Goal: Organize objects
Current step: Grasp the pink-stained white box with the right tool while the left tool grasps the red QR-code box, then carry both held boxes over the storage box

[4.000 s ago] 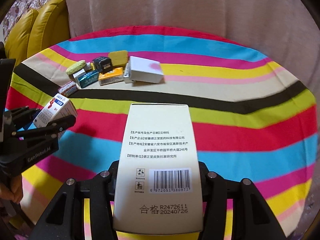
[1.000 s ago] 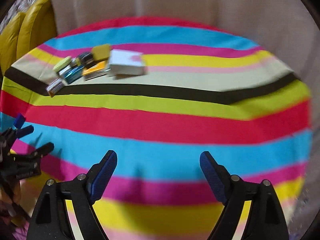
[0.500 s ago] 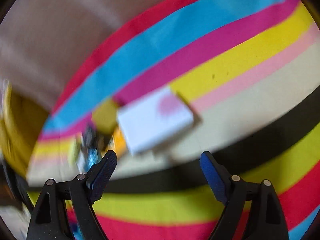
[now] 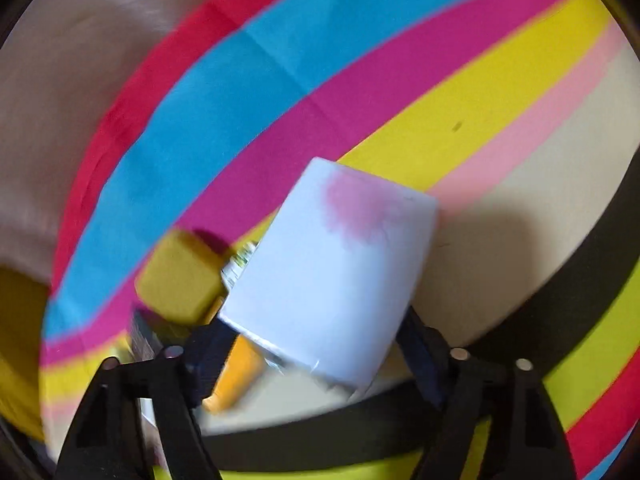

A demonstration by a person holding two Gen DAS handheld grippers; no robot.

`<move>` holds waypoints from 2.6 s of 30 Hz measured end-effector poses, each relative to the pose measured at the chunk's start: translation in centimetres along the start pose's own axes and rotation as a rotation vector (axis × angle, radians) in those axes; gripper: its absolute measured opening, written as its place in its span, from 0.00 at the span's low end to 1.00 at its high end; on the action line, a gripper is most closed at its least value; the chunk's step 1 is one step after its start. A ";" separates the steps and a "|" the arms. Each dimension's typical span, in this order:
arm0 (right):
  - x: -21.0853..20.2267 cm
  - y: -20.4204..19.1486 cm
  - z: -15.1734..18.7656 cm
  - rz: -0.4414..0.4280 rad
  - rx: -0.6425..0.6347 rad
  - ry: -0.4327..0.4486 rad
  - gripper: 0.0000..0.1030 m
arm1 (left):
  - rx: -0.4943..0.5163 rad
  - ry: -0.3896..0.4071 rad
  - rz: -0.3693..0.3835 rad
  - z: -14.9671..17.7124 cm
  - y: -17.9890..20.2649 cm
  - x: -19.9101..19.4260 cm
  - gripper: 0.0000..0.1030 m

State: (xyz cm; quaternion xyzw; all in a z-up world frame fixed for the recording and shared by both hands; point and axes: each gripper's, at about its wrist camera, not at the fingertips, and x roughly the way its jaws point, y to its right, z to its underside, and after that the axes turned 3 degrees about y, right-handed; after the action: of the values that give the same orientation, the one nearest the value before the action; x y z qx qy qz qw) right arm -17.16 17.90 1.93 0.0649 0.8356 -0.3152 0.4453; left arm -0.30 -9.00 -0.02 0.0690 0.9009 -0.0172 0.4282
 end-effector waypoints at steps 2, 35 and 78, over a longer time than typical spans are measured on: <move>-2.6 1.2 1.7 -0.011 -0.148 0.034 0.73 | 0.005 0.000 0.003 0.0 0.0 0.0 1.00; -12.3 8.1 14.4 0.135 -0.691 0.029 0.65 | 0.008 0.031 0.086 -0.6 1.3 -1.1 0.44; -35.8 24.5 20.6 0.233 -0.459 0.224 0.65 | 0.570 0.117 0.346 4.5 24.6 -15.9 0.45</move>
State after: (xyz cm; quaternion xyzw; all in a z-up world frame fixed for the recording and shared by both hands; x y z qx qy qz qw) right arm 28.13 31.48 10.21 0.0925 0.9160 -0.0553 0.3863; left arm 16.49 13.16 10.14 0.3389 0.8577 -0.1914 0.3360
